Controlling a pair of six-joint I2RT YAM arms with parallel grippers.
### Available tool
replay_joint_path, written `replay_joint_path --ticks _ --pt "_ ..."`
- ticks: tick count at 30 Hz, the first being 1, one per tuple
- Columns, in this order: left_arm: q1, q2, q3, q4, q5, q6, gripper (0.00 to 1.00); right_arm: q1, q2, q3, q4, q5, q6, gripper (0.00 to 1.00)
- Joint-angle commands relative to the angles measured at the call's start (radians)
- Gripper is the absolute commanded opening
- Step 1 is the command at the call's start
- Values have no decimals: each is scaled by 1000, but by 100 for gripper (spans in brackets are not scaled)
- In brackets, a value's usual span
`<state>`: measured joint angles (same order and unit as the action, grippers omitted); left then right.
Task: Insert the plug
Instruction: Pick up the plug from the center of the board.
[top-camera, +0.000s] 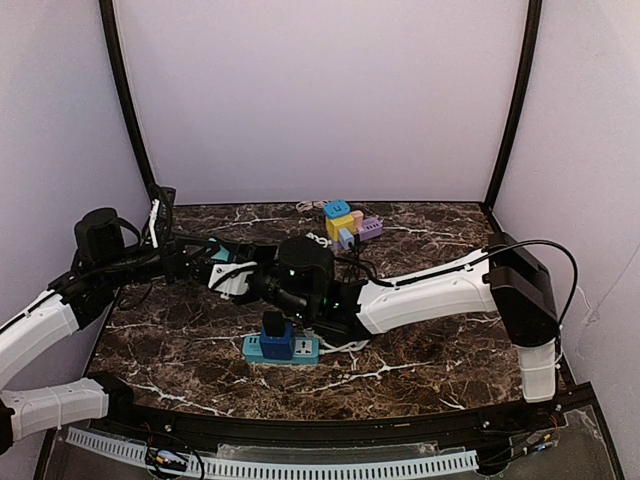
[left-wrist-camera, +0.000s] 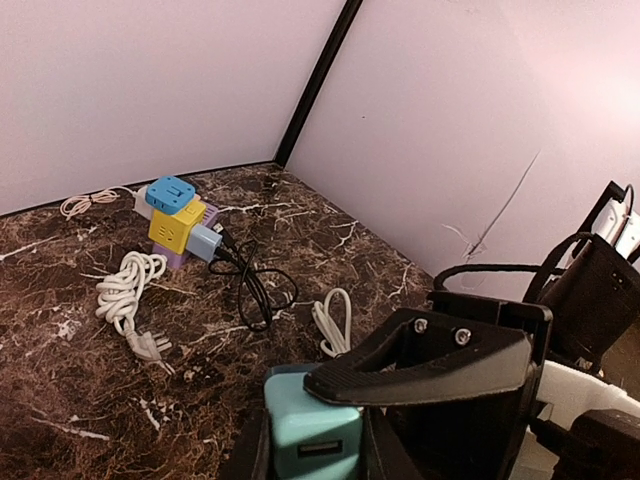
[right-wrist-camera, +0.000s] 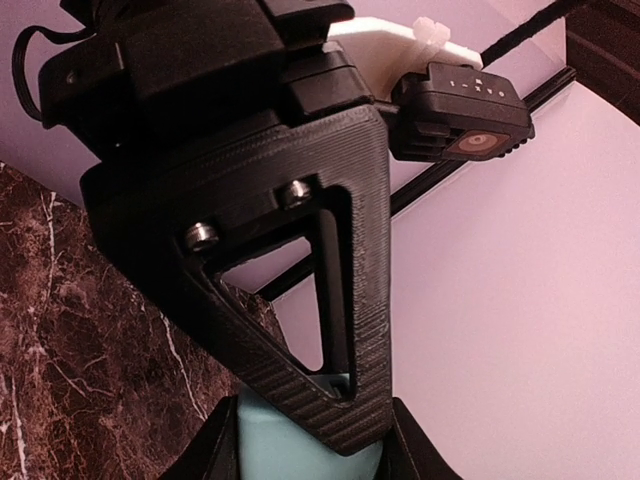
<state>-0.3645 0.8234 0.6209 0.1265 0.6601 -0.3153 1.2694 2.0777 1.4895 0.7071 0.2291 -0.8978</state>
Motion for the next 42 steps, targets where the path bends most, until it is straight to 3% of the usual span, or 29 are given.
replay_joint_path --ticks 1,5,6,8,10,11,13,16,19,24,36,42 --pt "-7 -17 -20 -32 20 42 17 10 -13 16 44 -20 17 0" --pt "-7 -23 -39 -64 25 45 2 10 -15 15 45 -31 17 0" --pt "-7 -27 -41 -66 28 46 1 11 -17 14 45 -35 17 6" --pt "-7 -33 -42 -66 35 61 1 10 -25 4 59 -26 26 33" --pt "-7 -41 -38 -73 56 104 1 6 -47 -13 42 -24 46 75" --pt "-7 -44 -32 -87 67 128 1 1 -66 -28 18 -33 53 88" --pt "-7 -56 -20 -132 94 225 1 -10 -119 -66 -64 -66 67 98" --pt "-7 -72 0 -214 128 411 1 -47 -225 -110 -331 -272 146 99" --pt "-9 -80 5 -265 155 507 1 -101 -297 -106 -560 -514 274 99" --pt "-18 -74 12 -244 253 532 1 -174 -329 -70 -674 -708 420 96" --pt "-67 -53 34 -298 219 609 1 -180 -204 76 -753 -832 428 83" --pt "-76 -44 31 -301 195 612 1 -180 -118 178 -803 -836 455 59"
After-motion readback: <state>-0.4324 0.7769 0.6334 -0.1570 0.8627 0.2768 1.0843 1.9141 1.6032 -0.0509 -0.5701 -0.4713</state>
